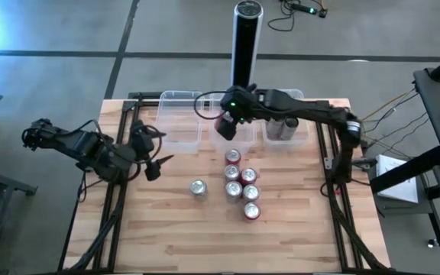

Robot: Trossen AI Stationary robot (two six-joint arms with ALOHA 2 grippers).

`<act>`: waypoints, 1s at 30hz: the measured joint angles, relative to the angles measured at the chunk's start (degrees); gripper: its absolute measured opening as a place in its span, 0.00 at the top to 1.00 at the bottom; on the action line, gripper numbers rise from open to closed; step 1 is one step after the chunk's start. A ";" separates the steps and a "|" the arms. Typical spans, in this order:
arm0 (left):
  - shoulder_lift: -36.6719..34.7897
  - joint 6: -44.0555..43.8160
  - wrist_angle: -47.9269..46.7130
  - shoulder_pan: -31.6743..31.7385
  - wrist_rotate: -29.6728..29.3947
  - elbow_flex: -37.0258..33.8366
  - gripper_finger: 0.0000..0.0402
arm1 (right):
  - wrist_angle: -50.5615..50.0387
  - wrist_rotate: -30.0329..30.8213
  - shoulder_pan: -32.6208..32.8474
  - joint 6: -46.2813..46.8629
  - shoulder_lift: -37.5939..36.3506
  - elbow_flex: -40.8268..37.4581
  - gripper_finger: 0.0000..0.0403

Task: Sort soda cans
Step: Put the red soda can into the middle white bin

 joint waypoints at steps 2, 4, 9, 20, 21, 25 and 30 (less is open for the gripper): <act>-0.12 -1.26 -0.27 0.00 -1.87 0.00 0.14 | 0.34 -1.51 -1.32 -3.13 2.42 0.01 0.26; -0.30 -2.52 -0.95 0.00 -3.08 0.00 0.14 | 0.59 -1.98 -2.59 -5.17 4.76 0.04 0.26; -0.42 -5.04 -2.51 0.09 -4.40 0.00 0.14 | 1.36 -2.18 -6.63 -7.97 9.02 0.01 0.26; -0.37 -8.18 -2.62 0.36 -7.32 0.00 0.14 | 6.84 -2.25 -11.93 -7.90 14.13 0.15 0.26; -0.39 -8.40 -2.63 0.42 -7.34 0.00 0.14 | 6.88 -2.22 -11.95 -7.70 14.56 0.15 0.26; -0.35 -8.66 -2.65 0.64 -7.34 0.00 0.14 | 7.90 -1.09 -11.91 -5.07 15.65 0.23 0.25; -0.28 -8.86 -2.67 0.90 -7.36 0.00 0.14 | 9.76 0.00 -11.94 -2.71 16.11 0.21 0.25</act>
